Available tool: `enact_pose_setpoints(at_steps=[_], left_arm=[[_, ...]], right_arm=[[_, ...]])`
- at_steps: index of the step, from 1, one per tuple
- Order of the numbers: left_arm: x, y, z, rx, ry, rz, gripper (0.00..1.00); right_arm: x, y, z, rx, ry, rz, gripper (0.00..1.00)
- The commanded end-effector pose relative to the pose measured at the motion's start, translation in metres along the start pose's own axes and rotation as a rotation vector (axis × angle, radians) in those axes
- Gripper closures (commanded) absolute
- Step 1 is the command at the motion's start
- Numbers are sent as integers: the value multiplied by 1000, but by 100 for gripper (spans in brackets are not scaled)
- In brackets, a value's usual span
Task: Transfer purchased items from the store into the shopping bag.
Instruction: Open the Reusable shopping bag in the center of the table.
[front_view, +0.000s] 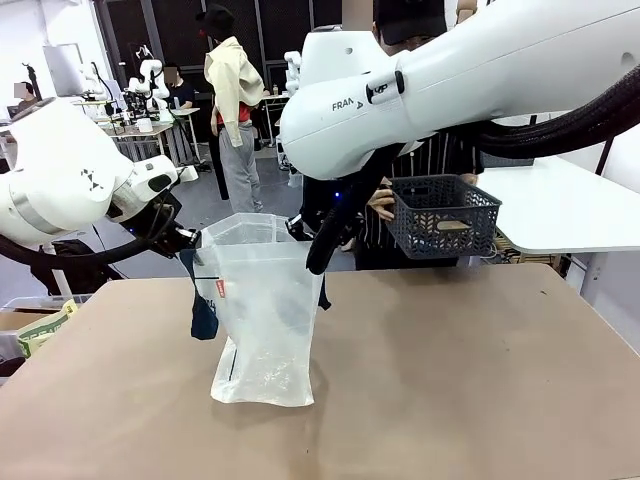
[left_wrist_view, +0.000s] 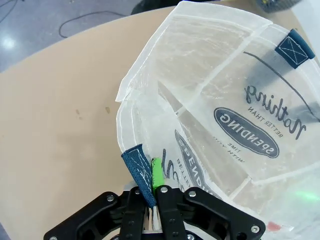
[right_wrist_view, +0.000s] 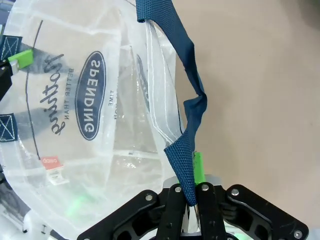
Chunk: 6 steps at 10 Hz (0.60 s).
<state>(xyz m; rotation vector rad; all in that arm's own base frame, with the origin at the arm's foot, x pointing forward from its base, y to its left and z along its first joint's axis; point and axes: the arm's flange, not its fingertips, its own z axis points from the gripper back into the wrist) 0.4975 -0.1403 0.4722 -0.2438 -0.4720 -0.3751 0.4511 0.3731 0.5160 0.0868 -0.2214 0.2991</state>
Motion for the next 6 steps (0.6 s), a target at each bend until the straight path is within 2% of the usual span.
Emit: enact_pose_setpoints(at_steps=[1, 6], left_arm=[[3, 4, 0, 4, 8, -3, 100], [3, 4, 0, 4, 8, -3, 100]], right_arm=[[0, -1, 2, -1, -3, -2, 100], [0, -1, 2, -1, -3, -2, 100]])
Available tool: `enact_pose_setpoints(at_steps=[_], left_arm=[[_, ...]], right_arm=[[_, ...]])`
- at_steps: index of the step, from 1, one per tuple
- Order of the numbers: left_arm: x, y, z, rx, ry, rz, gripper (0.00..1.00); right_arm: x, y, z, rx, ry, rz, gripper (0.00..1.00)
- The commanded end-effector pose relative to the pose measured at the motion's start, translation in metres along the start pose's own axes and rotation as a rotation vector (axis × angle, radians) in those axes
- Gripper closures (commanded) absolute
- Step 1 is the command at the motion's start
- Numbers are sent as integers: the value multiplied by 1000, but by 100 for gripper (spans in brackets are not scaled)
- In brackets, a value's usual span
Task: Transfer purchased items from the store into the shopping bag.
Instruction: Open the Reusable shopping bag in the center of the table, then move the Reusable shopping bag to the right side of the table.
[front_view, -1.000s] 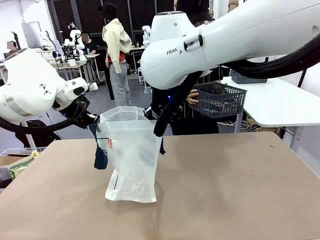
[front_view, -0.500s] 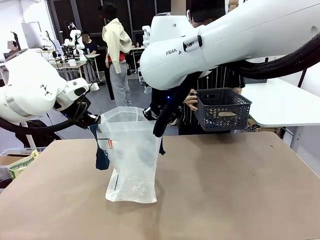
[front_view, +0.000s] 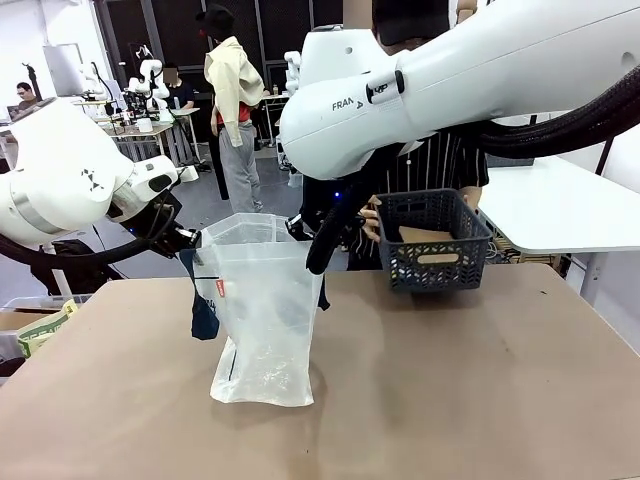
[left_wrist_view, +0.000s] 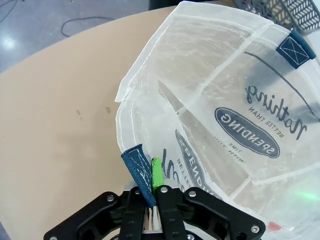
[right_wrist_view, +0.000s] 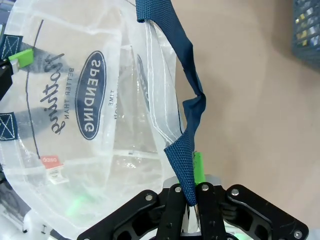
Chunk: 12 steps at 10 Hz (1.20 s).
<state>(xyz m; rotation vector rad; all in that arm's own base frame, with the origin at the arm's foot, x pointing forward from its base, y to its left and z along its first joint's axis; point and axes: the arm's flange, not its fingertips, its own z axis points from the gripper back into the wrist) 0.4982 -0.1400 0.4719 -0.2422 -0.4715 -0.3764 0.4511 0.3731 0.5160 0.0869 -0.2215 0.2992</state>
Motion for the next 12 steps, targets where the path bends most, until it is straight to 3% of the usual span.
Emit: enact_pose_setpoints(at_steps=[1, 12], left_arm=[[3, 3, 1, 3, 8, -2, 100], [3, 3, 1, 3, 8, -2, 100]], right_arm=[[0, -1, 2, -1, -3, -2, 100], [0, -1, 2, -1, -3, -2, 100]])
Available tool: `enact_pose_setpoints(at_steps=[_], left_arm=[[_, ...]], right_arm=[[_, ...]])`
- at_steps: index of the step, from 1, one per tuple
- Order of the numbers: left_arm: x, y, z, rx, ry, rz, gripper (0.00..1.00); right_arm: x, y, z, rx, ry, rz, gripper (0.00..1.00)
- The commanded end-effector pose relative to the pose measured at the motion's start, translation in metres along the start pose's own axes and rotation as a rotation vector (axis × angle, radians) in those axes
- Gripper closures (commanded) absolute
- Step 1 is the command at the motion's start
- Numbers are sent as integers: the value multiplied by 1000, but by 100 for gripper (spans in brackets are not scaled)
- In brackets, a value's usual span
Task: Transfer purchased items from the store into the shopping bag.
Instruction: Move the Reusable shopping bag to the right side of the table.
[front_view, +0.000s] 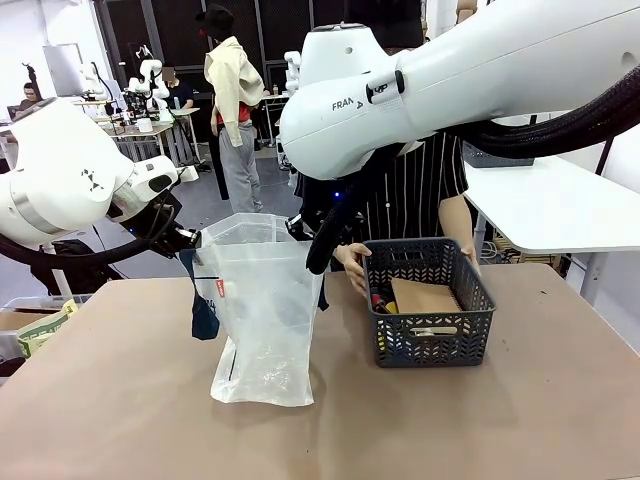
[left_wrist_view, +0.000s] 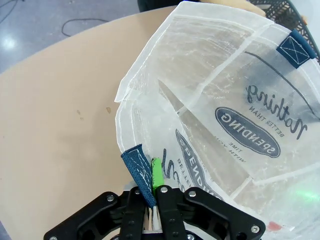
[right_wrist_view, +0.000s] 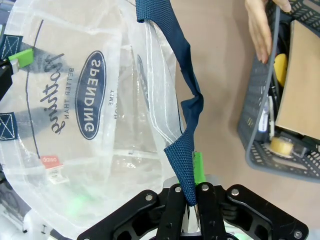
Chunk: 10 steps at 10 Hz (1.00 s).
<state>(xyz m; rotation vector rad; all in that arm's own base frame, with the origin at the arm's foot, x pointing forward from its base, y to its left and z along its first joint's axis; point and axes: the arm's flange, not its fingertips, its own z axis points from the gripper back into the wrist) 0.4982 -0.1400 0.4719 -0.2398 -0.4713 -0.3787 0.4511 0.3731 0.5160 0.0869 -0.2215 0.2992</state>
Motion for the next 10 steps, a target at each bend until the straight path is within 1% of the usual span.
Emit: enact_pose_setpoints(at_steps=[1, 10], left_arm=[[3, 3, 1, 1, 7, 1, 100], [3, 3, 1, 1, 7, 1, 100]], right_arm=[[0, -1, 2, -1, -3, -2, 100], [0, -1, 2, -1, -3, -2, 100]])
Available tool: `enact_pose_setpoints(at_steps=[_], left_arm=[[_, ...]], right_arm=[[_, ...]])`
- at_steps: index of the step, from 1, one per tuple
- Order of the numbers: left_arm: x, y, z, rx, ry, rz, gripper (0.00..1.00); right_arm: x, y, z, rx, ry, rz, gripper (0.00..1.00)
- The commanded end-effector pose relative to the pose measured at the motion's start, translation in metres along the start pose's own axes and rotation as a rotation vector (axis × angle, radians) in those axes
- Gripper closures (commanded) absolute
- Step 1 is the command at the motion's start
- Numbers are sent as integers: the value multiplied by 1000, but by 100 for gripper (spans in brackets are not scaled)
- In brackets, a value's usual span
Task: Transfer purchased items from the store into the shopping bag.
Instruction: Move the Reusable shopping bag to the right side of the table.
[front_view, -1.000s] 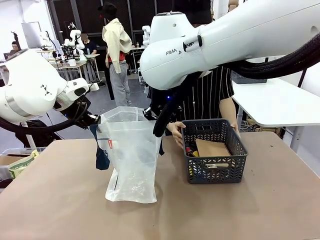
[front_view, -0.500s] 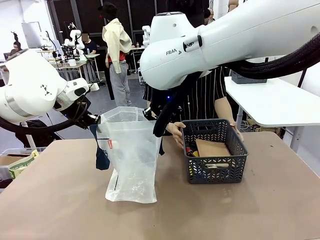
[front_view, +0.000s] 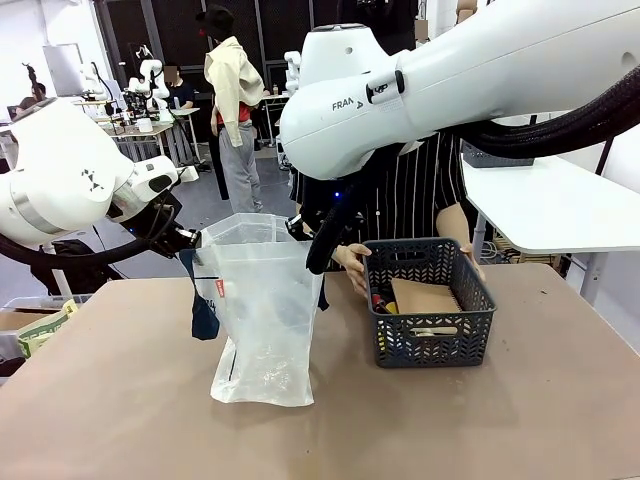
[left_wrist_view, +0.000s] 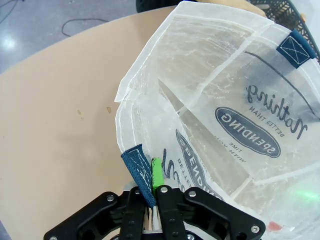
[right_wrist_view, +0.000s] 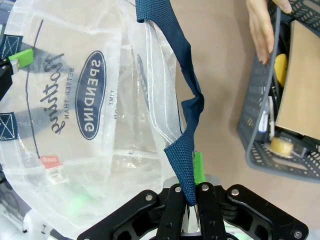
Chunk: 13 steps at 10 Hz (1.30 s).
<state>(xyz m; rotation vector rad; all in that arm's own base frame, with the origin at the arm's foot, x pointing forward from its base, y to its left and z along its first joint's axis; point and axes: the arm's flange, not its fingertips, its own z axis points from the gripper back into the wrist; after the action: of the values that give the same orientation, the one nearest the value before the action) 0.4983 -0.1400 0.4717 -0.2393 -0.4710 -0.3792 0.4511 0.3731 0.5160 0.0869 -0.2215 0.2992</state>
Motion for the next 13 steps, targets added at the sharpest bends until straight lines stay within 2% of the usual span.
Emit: enact_pose_setpoints(at_steps=[1, 13], left_arm=[[3, 3, 1, 1, 6, 2, 100], [3, 3, 1, 1, 6, 2, 100]], right_arm=[[0, -1, 2, -1, -3, -2, 100], [0, -1, 2, -1, -3, -2, 100]])
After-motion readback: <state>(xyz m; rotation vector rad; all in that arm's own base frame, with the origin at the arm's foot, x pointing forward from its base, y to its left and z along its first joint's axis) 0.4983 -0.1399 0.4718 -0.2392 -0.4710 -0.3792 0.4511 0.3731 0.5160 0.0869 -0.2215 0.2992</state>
